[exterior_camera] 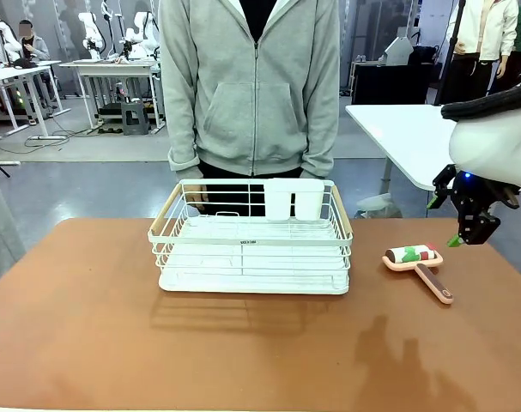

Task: Clean the table.
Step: Place the Lint Roller down when the Dish drying rack is positioned in the middle of the table.

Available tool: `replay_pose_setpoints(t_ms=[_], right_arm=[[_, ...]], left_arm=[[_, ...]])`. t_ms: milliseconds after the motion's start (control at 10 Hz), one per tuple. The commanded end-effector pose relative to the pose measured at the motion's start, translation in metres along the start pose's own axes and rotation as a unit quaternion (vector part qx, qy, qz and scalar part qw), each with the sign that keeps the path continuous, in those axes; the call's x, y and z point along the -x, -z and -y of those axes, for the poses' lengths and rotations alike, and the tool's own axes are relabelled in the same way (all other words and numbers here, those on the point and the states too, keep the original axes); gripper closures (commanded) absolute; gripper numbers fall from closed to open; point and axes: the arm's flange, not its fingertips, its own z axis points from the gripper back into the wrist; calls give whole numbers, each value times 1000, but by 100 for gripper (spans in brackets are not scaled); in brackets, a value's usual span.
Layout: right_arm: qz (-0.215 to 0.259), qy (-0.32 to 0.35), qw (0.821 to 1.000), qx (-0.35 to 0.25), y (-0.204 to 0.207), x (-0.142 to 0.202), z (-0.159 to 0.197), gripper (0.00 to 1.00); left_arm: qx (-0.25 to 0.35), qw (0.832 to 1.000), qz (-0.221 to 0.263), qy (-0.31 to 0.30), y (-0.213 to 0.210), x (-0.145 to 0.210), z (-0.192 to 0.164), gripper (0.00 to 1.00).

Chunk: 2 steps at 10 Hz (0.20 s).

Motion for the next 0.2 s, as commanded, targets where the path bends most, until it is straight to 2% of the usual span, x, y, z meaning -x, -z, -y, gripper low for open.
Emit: replay_pose_setpoints(t_ms=[0,100], right_arm=[[1,-2,1000,-3,-1,2,-1,0],[1,-2,1000,-3,-1,2,-1,0]], left_arm=[[3,1000,-1,1,-2,3,2,0],[3,1000,-1,1,-2,3,2,0]])
